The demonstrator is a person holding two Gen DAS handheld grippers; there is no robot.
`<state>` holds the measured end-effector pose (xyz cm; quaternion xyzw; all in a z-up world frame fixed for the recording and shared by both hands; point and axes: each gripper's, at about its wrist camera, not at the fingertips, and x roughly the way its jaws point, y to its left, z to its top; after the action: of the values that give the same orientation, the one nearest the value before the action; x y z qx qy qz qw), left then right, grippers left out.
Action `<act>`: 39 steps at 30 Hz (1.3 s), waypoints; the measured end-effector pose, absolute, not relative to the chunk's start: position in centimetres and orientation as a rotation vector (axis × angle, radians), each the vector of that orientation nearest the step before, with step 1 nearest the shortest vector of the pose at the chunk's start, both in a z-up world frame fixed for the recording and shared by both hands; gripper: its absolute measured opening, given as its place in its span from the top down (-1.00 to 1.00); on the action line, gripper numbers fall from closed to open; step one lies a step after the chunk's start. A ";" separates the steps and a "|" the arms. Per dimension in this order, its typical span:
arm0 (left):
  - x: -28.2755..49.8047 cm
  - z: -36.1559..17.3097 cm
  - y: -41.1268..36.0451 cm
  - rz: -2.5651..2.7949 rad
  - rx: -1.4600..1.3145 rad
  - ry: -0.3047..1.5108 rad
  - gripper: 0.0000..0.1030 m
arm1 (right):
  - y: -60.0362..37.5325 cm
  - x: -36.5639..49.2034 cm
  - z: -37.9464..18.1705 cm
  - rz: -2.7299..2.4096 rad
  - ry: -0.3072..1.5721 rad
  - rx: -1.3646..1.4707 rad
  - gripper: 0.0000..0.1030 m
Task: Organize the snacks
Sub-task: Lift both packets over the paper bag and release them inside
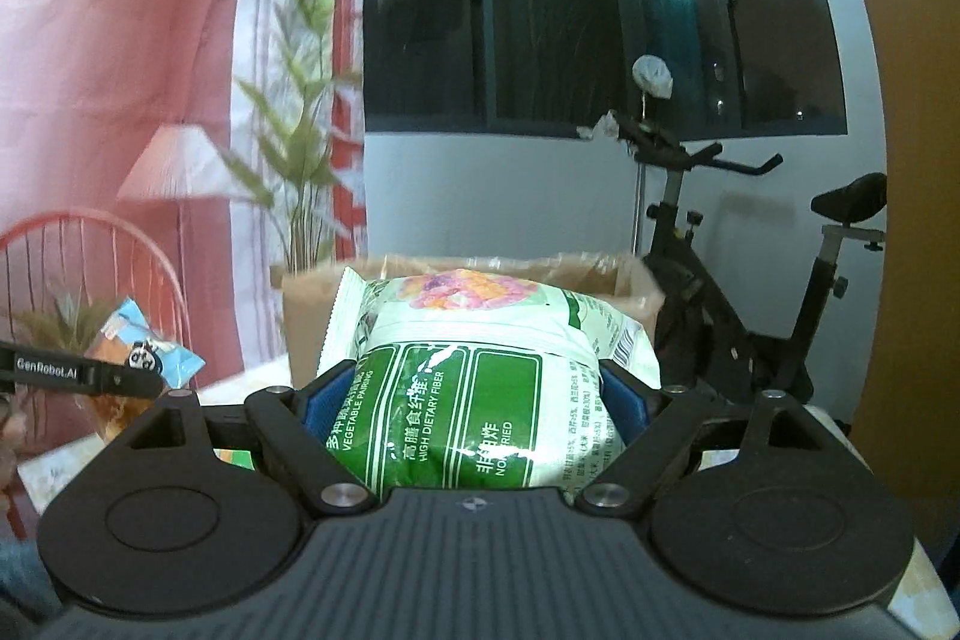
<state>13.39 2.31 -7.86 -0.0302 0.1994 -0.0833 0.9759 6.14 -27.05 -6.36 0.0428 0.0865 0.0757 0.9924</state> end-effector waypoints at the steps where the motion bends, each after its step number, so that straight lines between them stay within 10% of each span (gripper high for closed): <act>1: 13.9 -7.3 2.0 -0.177 -0.057 0.392 -0.59 | -27.4 6.7 -5.7 0.156 0.163 0.095 -0.64; 24: 30.3 -0.7 -6.9 -0.286 -0.018 0.369 -0.59 | -34.2 26.9 -0.1 0.274 0.212 0.605 -0.65; 39: 34.7 -2.1 -7.1 -0.292 -0.088 0.453 -0.71 | -33.1 30.2 -2.6 0.142 0.380 0.433 -0.76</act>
<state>34.69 -7.08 -2.10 -0.0434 0.2238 -0.1443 0.9629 30.19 -33.13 -2.56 0.2133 0.1870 0.0698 0.9564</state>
